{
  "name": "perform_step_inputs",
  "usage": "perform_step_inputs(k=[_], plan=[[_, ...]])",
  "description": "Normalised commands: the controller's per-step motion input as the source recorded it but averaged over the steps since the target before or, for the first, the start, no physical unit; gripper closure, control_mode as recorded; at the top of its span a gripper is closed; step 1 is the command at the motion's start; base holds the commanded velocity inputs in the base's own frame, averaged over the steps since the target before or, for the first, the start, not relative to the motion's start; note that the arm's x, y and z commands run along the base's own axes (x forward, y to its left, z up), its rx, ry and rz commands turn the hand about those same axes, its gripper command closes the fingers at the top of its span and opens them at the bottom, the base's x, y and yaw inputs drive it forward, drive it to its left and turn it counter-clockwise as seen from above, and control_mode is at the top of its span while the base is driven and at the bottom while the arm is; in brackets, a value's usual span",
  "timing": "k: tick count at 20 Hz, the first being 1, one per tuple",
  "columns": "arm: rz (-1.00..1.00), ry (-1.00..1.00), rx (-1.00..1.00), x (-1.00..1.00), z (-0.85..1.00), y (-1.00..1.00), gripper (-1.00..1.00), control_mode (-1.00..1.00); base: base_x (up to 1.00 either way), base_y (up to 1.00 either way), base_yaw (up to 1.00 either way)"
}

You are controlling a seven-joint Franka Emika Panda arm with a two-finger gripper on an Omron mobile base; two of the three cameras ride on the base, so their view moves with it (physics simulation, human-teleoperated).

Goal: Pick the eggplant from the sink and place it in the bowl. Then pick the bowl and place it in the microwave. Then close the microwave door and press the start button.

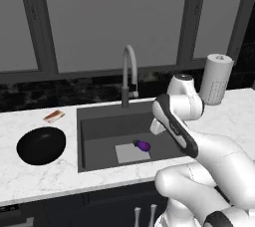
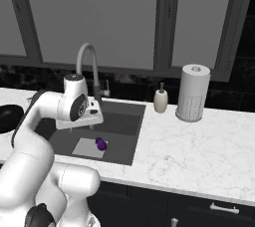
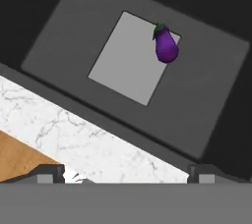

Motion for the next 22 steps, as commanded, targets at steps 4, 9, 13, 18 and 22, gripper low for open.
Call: perform_step_inputs(k=[4,9,13,18,22], plan=[[0.07,0.1,0.0,0.61,-0.37,0.0,-1.0,-1.0,0.0,0.0,0.0],[0.06,0.1,0.0,0.59,-0.38,0.0,-1.0,-1.0,0.0,0.0,0.0],[0.01,0.01,0.0,0.53,-0.56,0.0,-1.0,-1.0,0.0,0.0,0.0],[0.0,0.0,0.0,0.49,-0.64,0.0,-1.0,-1.0,0.0,0.0,0.0],[0.0,0.0,0.0,0.59,-0.52,0.01,-1.0,-1.0,0.0,0.0,0.0]])
